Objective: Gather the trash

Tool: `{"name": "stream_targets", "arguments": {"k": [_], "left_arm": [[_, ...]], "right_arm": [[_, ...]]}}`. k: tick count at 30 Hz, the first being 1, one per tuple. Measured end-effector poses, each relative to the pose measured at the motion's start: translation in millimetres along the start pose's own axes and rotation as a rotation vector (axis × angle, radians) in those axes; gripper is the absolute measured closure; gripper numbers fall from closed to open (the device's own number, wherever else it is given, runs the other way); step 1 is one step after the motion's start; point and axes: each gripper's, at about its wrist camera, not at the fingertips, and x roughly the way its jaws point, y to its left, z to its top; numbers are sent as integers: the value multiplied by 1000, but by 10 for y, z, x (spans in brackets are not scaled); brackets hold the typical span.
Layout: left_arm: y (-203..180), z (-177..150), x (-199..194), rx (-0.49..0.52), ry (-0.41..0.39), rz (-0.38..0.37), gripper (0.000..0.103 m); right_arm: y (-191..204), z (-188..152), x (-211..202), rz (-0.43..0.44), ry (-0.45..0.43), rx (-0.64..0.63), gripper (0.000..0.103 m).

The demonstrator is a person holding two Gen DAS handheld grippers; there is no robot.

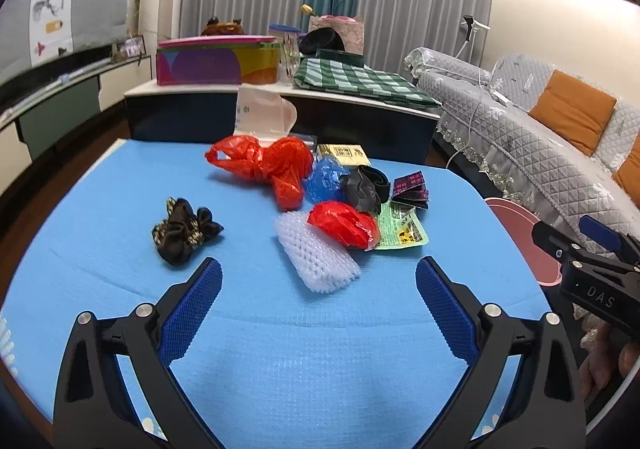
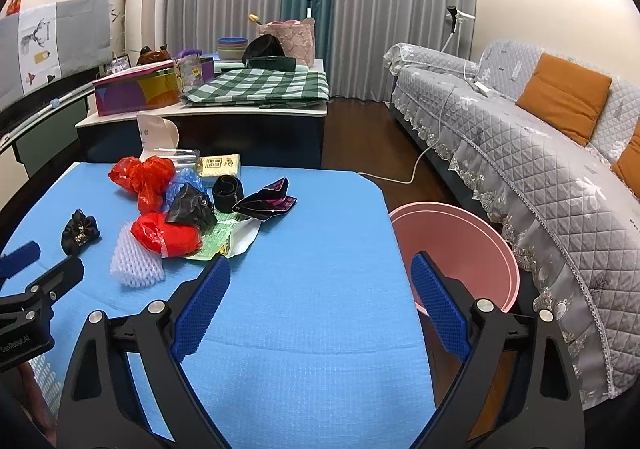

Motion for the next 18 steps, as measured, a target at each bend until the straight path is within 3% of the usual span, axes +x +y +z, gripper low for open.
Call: {"name": "stream_targets", "arguments": {"k": [18], "left_arm": [[29, 25, -3, -8, 6, 7, 11]], "right_arm": [[23, -5, 12, 14, 13, -5, 13]]}}
